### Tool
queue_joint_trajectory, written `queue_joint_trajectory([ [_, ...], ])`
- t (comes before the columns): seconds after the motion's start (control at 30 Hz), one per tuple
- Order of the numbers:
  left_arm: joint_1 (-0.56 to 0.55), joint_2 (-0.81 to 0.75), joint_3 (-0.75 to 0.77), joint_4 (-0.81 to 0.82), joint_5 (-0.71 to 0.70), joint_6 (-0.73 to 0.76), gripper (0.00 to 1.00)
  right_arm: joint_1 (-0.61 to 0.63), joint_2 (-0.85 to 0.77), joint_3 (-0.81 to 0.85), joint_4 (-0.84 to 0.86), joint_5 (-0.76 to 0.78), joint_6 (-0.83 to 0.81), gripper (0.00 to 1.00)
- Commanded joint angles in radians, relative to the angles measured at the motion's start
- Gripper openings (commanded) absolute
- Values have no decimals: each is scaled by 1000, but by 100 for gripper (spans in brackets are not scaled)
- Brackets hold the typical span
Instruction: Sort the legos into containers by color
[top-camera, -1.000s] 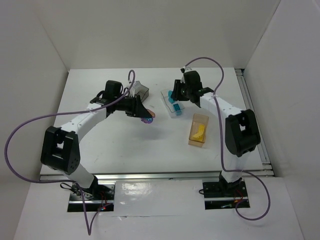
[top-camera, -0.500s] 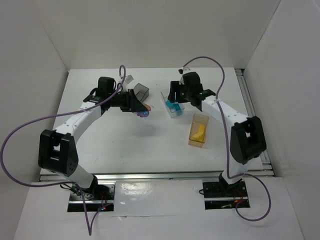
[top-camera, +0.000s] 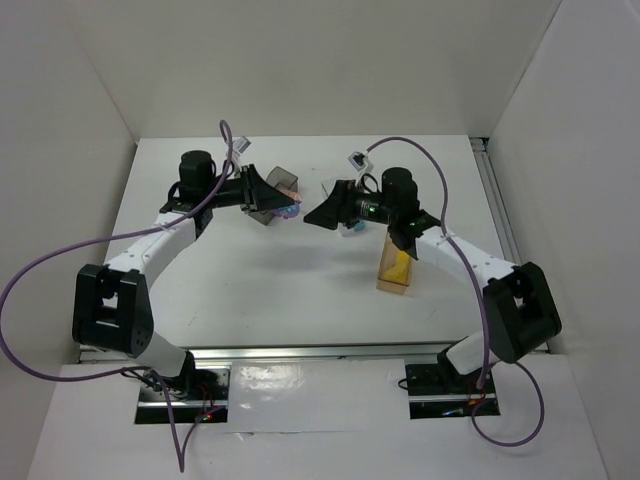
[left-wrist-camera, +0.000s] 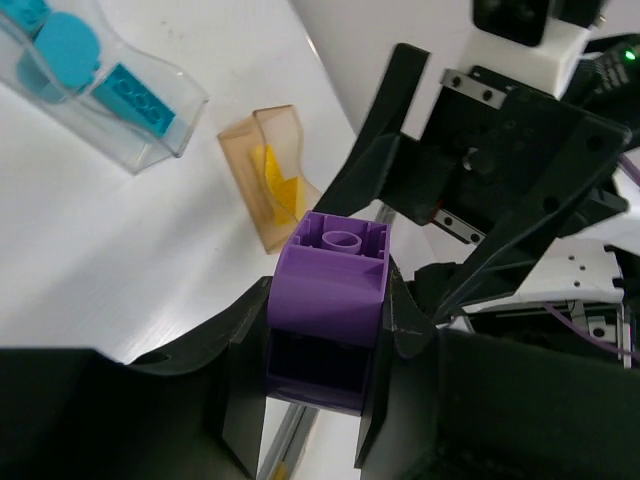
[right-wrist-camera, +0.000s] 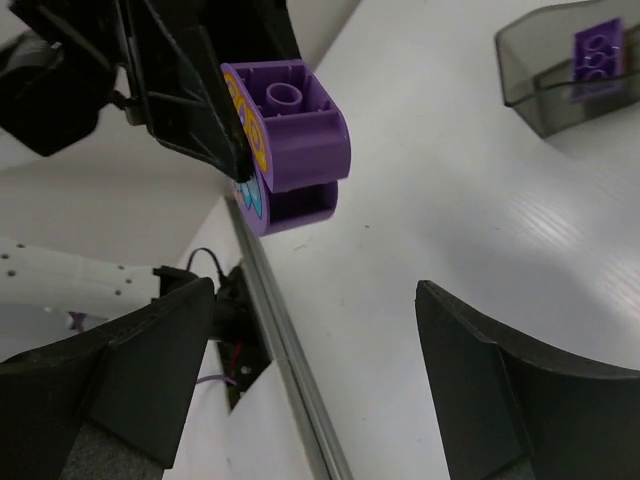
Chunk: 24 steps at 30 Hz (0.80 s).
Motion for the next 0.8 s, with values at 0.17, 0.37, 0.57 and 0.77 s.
queue_joint_trajectory([
  [0.17, 1, -29, -27, 242, 115, -146, 0, 32, 88, 21, 410, -141, 212, 84],
  [0.37, 1, -19, -36, 286, 138, -170, 0, 45, 137, 40, 460, -141, 241, 76],
  [0.57, 1, -19, -36, 251, 158, -135, 0, 45, 138, 60, 445, -132, 241, 73],
  [0.77, 1, -10, -36, 276, 176, -157, 0, 54, 170, 71, 468, -119, 250, 58],
])
